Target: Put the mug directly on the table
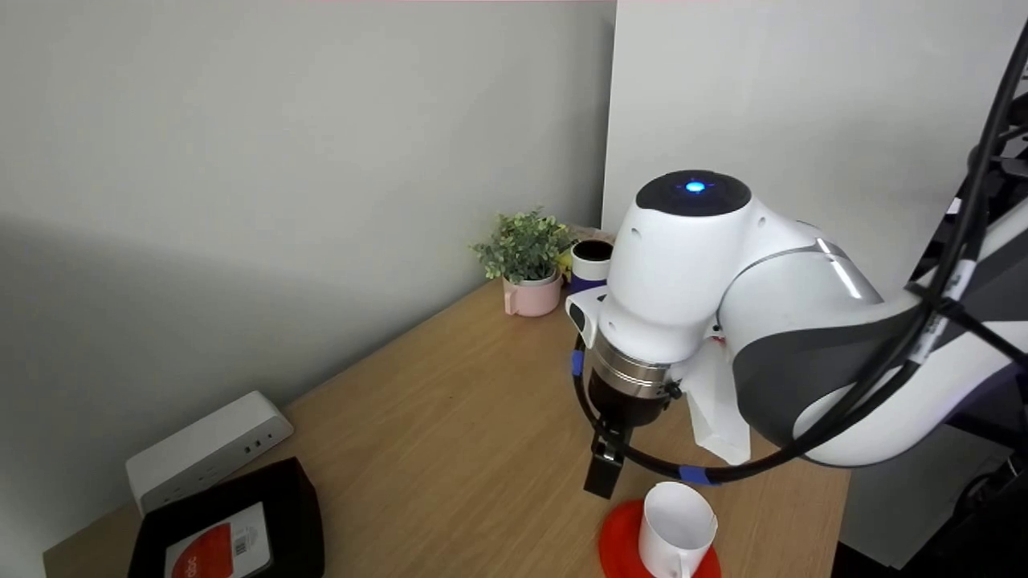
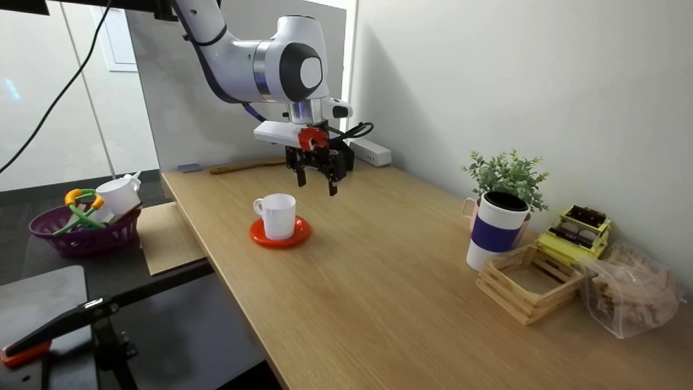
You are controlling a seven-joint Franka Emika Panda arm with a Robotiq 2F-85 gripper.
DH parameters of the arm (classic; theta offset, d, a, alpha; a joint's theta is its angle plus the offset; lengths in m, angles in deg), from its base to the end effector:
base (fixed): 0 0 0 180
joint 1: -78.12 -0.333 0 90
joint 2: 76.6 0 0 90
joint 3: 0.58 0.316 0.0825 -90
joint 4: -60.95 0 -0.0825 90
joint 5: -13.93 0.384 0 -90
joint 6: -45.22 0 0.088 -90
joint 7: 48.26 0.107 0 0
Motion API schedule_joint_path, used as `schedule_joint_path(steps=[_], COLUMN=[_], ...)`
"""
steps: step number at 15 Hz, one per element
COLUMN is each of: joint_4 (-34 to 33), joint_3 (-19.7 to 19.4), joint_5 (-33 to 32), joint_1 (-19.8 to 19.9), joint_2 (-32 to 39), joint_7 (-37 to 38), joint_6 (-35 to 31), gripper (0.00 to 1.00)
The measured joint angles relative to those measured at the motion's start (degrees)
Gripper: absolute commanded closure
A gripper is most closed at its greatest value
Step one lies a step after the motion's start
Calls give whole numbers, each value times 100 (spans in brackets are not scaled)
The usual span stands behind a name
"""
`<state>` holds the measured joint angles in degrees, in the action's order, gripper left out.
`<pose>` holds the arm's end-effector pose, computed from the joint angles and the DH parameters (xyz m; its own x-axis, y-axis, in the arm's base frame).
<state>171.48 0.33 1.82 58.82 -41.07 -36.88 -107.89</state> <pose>0.5925 0.2244 0.1740 0.9348 0.3296 0.1325 0.3208 -0.9435 0.0836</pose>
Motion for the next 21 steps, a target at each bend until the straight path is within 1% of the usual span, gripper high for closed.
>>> schedule_joint_path(steps=[5,9,14,17,21], joint_4=[57,143,245,451,850], joint_3=[-31,-177,-324,-328,-245], joint_5=[-6,-33,-59,-37,74], joint_1=[-127,-334,-494,-553,-563], joint_2=[-13,-109,-285,-432,-631], joint_7=[422,888,1258,1602,1826], joint_6=[6,-2,-6,-3,-5], gripper=[0,0,0,0,0])
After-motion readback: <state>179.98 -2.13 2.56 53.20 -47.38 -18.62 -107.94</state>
